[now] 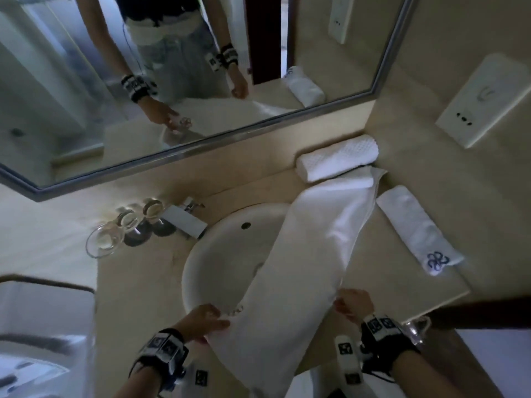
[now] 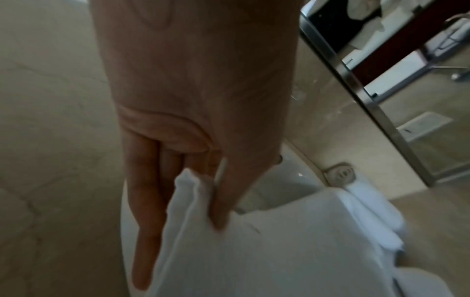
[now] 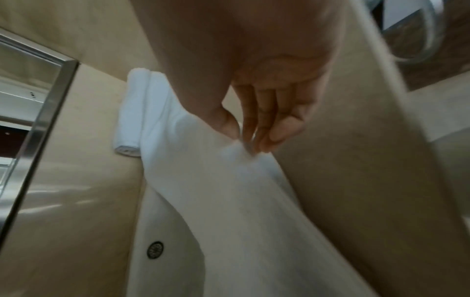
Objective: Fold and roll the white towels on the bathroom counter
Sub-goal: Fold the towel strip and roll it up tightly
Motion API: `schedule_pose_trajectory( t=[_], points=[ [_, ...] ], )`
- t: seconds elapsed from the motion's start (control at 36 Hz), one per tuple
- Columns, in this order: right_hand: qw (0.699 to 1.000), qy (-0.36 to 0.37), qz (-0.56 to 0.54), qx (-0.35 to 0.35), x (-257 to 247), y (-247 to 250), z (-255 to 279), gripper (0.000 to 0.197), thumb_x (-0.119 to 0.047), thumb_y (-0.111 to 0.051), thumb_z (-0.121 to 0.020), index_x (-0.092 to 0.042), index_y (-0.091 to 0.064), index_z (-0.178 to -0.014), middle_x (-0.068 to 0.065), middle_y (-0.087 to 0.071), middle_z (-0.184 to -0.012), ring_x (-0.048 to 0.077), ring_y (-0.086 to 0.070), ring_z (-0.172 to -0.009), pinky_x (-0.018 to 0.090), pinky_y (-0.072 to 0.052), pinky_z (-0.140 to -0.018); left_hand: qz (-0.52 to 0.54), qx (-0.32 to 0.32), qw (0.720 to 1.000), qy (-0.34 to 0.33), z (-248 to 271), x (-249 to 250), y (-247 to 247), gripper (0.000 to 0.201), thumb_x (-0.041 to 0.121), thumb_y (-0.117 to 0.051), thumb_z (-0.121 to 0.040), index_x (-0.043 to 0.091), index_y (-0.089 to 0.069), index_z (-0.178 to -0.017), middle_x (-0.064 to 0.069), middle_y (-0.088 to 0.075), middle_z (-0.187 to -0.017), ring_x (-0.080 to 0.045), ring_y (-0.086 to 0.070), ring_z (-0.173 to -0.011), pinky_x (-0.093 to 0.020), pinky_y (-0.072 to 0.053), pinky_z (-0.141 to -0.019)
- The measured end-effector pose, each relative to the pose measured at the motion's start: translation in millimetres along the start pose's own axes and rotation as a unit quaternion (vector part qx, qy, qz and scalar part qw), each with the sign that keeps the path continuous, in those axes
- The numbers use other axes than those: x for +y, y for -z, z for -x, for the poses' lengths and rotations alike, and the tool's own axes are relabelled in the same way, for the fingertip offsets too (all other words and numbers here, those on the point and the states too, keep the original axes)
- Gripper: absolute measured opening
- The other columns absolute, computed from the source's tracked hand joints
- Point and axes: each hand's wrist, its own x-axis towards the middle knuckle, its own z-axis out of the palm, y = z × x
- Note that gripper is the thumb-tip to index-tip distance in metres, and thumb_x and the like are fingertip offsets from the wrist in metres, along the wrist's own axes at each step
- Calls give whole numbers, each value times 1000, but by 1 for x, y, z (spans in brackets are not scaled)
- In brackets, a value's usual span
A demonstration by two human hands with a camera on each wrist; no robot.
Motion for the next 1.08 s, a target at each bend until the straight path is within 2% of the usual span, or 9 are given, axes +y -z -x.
schedule_pose_trajectory(
  t=[0.17, 0.33, 0.44, 0.53, 0.64, 0.75, 0.89, 0.94, 1.08],
  points=[
    [995, -60, -73, 14, 69, -47, 53, 41, -36, -70, -79, -7, -58, -53, 9, -59, -48, 16, -53, -38, 20, -40, -40, -17, -87, 995, -41, 5, 0, -2, 19, 19, -67, -88, 6, -54, -94, -10, -53, -100, -20, -60, -77, -25, -57, -53],
    [986, -106, -128, -10, 123, -110, 95, 31, -30, -72, -82, -3, -60, -90, 16, -62, -76, 23, -62, -57, 28, -51, -55, 92, -151, 981, -83, 24, -16, -5, 52, 23, -66, -73, -3, -59, -117, -25, -62, -118, -35, -63, -98, -44, -58, -80],
    [970, -120, -202, -63, 139, -130, 113, 39, -27, -70, -84, 0, -62, -110, 19, -68, -97, 33, -67, -85, 46, -57, -79, 166, -199, 963, -73, 30, -28, -9, 36, 8, -65, -82, -2, -59, -116, -22, -65, -115, -37, -64, -101, -44, -57, -84],
    [970, -147, -188, -54, 149, -127, 120, 70, -32, -85, -65, 10, -61, -116, 24, -68, -103, 36, -66, -89, 39, -56, -72, 154, -182, 969, -62, 27, -33, -6, 18, -1, -58, -89, -4, -61, -106, -20, -66, -102, -31, -65, -87, -37, -58, -74],
    [970, -106, -218, 11, 150, -105, 131, 25, -4, -59, -90, 6, -58, -113, 16, -64, -78, 25, -53, -62, 23, -48, -44, 84, -176, 980, -38, 24, -41, 2, 28, 11, -69, -67, 4, -57, -91, -18, -53, -90, -26, -58, -72, -32, -55, -64],
    [950, -126, -284, 9, 155, -93, 131, 14, -8, -55, -92, 5, -59, -90, 13, -61, -47, 18, -52, -32, 19, -44, -35, 60, -205, 977, -3, 32, -46, -5, 8, 1, -59, -90, -3, -57, -96, -22, -57, -86, -29, -64, -72, -36, -60, -63],
    [920, -154, -361, 15, 167, -101, 134, 10, 0, -45, -94, -3, -50, -85, 16, -57, -83, 23, -62, -65, 26, -56, -49, -25, -179, 983, 9, 46, -42, -22, 12, -3, -53, -93, 1, -58, -82, -16, -64, -64, -25, -64, -58, -37, -58, -56],
    [918, -148, -368, 24, 172, -102, 130, 9, 4, -43, -94, -1, -48, -89, 15, -58, -84, 20, -65, -56, 23, -54, -47, -122, -156, 980, -17, 43, -41, -25, 13, 3, -55, -92, 3, -56, -79, -7, -62, -47, -16, -62, -43, -33, -57, -56],
    [913, -118, -389, 28, 170, -100, 135, 24, 13, -47, -90, -11, -52, -91, 25, -61, -69, 13, -53, -30, 13, -38, -28, -350, -17, 903, -250, 32, -39, -27, 39, 23, -61, -80, 13, -41, -111, -7, -58, -100, -27, -62, -93, -37, -50, -73]
  ],
)
